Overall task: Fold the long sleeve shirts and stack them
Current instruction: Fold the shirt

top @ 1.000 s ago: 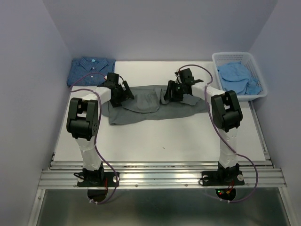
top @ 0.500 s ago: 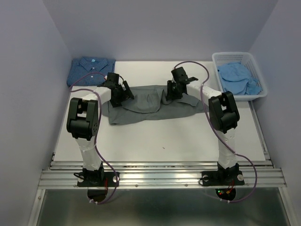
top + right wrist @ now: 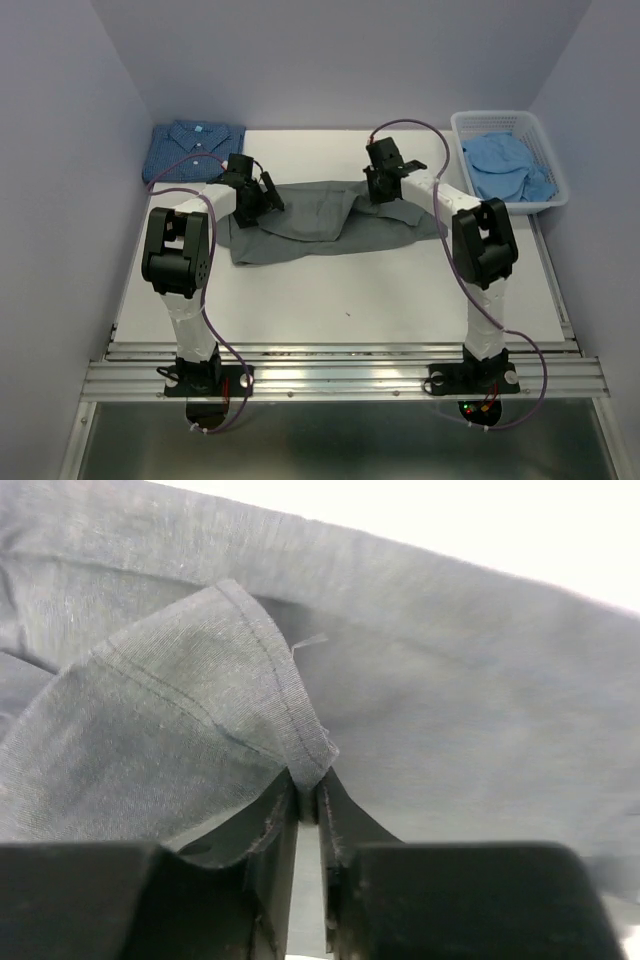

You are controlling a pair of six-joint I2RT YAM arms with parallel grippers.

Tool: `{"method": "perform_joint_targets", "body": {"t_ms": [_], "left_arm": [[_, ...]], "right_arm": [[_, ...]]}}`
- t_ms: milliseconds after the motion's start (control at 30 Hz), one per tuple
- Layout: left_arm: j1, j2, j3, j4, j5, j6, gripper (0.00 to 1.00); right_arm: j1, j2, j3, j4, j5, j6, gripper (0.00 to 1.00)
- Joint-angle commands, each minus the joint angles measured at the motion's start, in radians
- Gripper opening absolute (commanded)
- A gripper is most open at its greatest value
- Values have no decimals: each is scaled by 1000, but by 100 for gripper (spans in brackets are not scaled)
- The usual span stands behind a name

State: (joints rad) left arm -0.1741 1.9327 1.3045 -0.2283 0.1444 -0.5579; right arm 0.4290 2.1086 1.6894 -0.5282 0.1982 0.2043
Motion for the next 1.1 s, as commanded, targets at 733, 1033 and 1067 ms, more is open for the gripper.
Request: {"method": "perform_joint_targets", "body": {"t_ms": [733,1033,1067], "left_arm": [[21,83,145,-163,-65,67,99],[21,104,208,-180,-72,56,99],[21,101,208,-180,-71,56,99]], "right_arm": [[-321,-418,-512,722,-698,-1217,35],[-340,-464,-470,308,-448,-1261,100],[-340,-470,-464,310,-448,-1240,100]]}}
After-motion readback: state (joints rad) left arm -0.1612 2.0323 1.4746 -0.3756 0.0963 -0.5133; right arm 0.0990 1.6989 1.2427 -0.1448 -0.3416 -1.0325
